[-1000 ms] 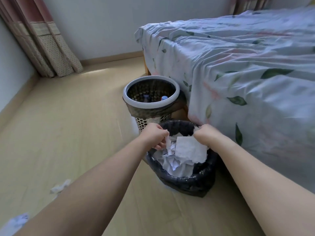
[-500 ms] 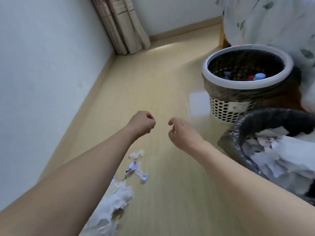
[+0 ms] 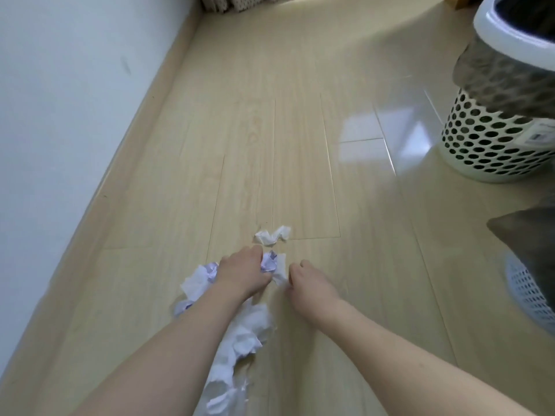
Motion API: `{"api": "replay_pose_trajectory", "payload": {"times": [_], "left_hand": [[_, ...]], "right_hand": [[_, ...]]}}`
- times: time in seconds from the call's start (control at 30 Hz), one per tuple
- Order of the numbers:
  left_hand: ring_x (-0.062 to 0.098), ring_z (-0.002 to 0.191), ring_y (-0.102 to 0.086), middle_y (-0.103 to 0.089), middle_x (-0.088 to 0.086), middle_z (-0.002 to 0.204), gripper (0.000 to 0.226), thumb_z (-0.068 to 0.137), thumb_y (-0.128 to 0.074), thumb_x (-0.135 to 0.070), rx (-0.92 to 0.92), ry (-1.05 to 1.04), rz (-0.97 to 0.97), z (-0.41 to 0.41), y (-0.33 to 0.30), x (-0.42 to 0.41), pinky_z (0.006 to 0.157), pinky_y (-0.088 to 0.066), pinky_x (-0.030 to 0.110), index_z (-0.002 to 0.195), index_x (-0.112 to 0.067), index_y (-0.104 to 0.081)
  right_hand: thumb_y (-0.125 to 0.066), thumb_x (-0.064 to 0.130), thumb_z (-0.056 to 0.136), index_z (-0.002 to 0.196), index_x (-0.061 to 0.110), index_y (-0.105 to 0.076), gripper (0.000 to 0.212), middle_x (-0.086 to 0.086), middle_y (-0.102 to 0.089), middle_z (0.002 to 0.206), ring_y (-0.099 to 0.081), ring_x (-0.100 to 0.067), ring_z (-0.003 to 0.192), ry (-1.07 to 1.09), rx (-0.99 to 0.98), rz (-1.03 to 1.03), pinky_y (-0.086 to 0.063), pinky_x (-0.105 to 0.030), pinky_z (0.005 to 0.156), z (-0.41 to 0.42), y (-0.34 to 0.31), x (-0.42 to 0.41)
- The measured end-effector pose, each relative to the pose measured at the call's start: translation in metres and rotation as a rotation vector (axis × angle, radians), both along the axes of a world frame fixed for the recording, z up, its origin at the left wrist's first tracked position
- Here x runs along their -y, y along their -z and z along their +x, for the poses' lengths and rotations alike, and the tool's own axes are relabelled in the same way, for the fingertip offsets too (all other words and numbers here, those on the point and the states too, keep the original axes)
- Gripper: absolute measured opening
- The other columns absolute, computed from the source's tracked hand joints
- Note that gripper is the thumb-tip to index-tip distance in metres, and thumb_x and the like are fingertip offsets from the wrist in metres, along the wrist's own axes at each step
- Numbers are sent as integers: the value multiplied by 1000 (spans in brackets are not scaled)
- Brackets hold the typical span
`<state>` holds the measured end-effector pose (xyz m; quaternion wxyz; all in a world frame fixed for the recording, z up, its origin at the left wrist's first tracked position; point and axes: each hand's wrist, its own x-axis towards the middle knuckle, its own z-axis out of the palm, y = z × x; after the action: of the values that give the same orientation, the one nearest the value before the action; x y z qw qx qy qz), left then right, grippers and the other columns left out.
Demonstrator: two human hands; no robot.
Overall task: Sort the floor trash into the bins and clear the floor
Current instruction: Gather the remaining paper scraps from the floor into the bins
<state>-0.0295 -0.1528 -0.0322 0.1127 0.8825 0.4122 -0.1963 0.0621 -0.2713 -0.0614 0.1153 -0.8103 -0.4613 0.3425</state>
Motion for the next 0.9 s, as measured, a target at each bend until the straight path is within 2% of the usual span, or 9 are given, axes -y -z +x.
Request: {"api": "replay_pose_trajectory", "payload": {"times": [0.1, 0.23, 0.33, 0.43, 0.5, 0.6, 0.73, 0.83, 0.9], "left_hand": [[25, 88, -54, -58, 1, 97, 11, 94, -42, -24, -25, 73, 40, -1, 5, -1, 79, -33, 33, 84, -21, -42], [22, 72, -49, -51, -4, 75, 30, 96, -44, -33, 9, -49, -88, -17, -10, -7, 68, -35, 30, 68, -21, -40], [19, 62, -45, -50, -2, 67, 36, 96, -46, -40, 100, -101, -120, -27, -40, -4, 56, -33, 27, 68, -18, -44], [18, 62, -46, -52, 0, 69, 36, 95, -50, -42, 191, -122, -137, -31, -80, 2, 56, -35, 27, 72, -15, -50], [18, 63, -47, -53, -1, 69, 32, 94, -54, -39, 222, -117, -136, -29, -109, 9, 55, -35, 26, 71, -15, -52], [20, 65, -48, -54, 1, 69, 30, 92, -58, -36, 263, -102, -149, -16, -146, 21, 56, -35, 26, 72, -14, -54], [20, 65, -51, -58, 3, 72, 29, 89, -61, -35, 452, -115, -279, 30, -194, 55, 63, -41, 27, 73, -12, -57], [18, 64, -50, -58, 1, 71, 26, 90, -62, -33, 580, -64, -400, 84, -225, 98, 58, -40, 22, 76, -11, -58], [17, 63, -51, -59, 2, 72, 22, 90, -63, -29, 632, 6, -468, 128, -238, 134, 59, -41, 21, 77, -10, -60]], "right_hand": [[-46, 7, 94, 95, 16, -42, 10, -10, -46, 108, -41, -23, 81, 63, -22, 12, -33, -30, 67, 1, 2, 7], [-49, 12, 95, 97, 15, -42, 8, -13, -49, 113, -39, -19, 84, 94, -67, -58, -29, -27, 66, -1, -3, 23], [-56, 20, 94, 95, 12, -48, 12, -12, -52, 107, -45, -20, 84, 180, -129, -123, -33, -25, 68, -1, -11, 37], [-57, 21, 94, 109, 4, -58, 23, -12, -56, 105, -53, -21, 90, 200, -172, -207, -36, -24, 70, 4, -30, 47], [-56, 14, 92, 93, 10, -58, 5, -10, -60, 99, -57, -22, 87, 204, -211, -212, -39, -26, 70, 10, -54, 54], [-61, 4, 86, 73, 12, -53, 17, -8, -63, 78, -56, -23, 70, 188, -276, -180, -45, -29, 65, 26, -94, 64], [-68, 6, 84, 80, 10, -54, 15, -10, -57, 69, -53, -23, 63, 136, -224, -192, -49, -32, 63, 78, -167, 90], [-60, 6, 89, 96, 9, -60, 8, -12, -64, 86, -59, -25, 72, 320, -98, 10, -54, -32, 69, 140, -221, 123], [-67, 15, 88, 106, 3, -63, 22, -13, -66, 92, -59, -25, 77, 429, -9, 37, -52, -32, 75, 183, -247, 157]]}}
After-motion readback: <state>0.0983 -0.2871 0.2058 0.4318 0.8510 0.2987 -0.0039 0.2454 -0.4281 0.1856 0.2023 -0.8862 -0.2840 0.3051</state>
